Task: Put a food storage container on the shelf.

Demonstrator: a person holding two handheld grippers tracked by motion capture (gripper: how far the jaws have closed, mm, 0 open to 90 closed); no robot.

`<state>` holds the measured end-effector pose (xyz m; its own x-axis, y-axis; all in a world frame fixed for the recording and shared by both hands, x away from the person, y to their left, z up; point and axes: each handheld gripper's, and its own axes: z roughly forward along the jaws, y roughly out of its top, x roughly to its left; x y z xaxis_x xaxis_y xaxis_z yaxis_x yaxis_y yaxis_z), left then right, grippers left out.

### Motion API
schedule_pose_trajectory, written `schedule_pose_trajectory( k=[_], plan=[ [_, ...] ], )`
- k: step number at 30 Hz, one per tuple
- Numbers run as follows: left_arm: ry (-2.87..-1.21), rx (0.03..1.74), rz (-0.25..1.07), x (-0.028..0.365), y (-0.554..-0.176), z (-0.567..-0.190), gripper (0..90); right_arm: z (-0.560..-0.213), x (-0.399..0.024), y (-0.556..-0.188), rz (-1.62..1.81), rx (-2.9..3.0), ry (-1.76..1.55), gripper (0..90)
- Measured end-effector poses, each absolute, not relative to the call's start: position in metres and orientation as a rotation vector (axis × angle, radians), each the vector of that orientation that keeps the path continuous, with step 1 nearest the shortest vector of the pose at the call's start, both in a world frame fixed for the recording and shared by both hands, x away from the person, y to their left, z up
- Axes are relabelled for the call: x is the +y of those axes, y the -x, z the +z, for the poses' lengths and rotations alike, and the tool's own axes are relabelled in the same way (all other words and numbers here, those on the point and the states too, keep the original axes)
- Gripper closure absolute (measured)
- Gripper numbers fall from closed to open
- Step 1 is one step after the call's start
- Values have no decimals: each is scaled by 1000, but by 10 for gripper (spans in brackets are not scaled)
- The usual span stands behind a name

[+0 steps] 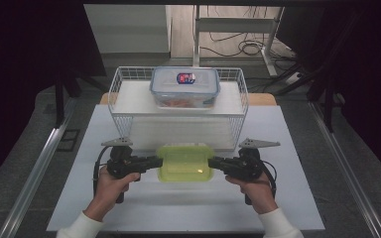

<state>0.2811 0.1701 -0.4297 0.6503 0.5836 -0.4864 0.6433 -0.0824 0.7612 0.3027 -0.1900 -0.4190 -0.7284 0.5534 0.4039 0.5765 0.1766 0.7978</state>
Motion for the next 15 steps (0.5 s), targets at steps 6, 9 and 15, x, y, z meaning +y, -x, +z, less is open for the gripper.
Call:
schedule_pose_trajectory(
  k=[6, 9, 15],
  plan=[
    [-1752, 966, -28, 174, -286, -405, 790, -401, -187, -307, -1671, -2414, 1125, 794],
    [-1747, 954, -16, 176, -288, -394, 789, -391, -185, -309, -1689, -2416, 1116, 794],
    [-1740, 943, 13, 178, -290, -379, 788, -375, -182, -314, -1717, -2437, 1091, 794]
  ],
)
